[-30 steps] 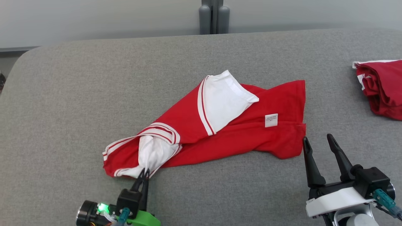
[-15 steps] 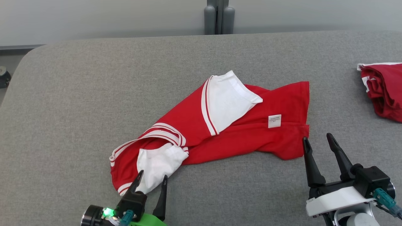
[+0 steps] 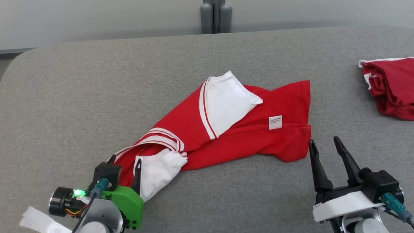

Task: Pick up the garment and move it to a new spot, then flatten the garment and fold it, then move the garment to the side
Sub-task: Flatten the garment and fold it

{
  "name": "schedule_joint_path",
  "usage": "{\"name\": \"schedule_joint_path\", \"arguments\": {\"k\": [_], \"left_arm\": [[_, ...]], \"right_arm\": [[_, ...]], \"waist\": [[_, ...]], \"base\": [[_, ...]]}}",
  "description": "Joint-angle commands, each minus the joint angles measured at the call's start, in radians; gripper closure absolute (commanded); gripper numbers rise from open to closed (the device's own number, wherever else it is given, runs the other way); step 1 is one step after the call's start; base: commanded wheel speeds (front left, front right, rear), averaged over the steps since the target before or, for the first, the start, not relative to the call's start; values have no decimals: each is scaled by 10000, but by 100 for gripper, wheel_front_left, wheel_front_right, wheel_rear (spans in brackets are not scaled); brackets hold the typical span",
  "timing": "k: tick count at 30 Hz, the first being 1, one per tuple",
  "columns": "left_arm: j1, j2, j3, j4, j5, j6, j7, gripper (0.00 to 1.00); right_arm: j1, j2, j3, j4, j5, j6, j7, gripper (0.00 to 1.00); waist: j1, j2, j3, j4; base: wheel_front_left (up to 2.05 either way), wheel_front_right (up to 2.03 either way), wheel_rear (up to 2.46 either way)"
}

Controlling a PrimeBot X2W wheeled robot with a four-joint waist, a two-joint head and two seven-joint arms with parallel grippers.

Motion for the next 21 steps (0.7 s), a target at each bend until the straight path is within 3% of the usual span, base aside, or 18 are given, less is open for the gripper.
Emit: {"name": "schedule_joint_path", "arguments": {"k": [1, 8, 14, 15, 16, 17, 18, 19, 21], "left_arm": [[-148, 115, 80, -82, -114, -30, 186, 0], [-163, 281, 72, -373, -414, -216, 976, 0], [-149, 338, 47, -496, -398, -54, 1166, 0], [-158, 340, 38, -489, -401, -35, 1191, 11], [-170, 322, 47, -474, -454, -22, 1235, 44], [-178, 295, 66, -461, -510, -25, 1283, 57], [-197, 283, 78, -437, -550, -21, 1313, 84], [-199, 248, 97, -413, -644, -32, 1399, 100], [-181, 203, 106, -396, -790, -125, 1514, 100]], "right_arm": [[-22, -13, -46, 0, -22, 0, 0, 0], [-118, 40, -100, -30, -29, 0, 0, 0], [-198, 71, -124, -77, -56, 0, 0, 0], [-198, 74, -138, -83, -58, 0, 0, 0], [-192, 78, -156, -87, -58, 0, 0, 0], [-190, 79, -158, -88, -60, 0, 0, 0], [-192, 82, -165, -88, -63, 0, 0, 0], [-202, 83, -169, -90, -64, 0, 0, 0], [-219, 88, -176, -94, -64, 0, 0, 0]], "waist": [[0, 0, 80, -71], [0, 0, 286, -252], [0, 0, 381, -325], [0, 0, 390, -323], [0, 0, 400, -318], [0, 0, 406, -314], [0, 0, 411, -306], [0, 0, 414, -300], [0, 0, 413, -288]], "base": [[0, 0, 0], [0, 0, 0], [0, 0, 0], [0, 0, 0], [0, 0, 0], [0, 0, 0], [0, 0, 0], [0, 0, 0], [0, 0, 0]]}}
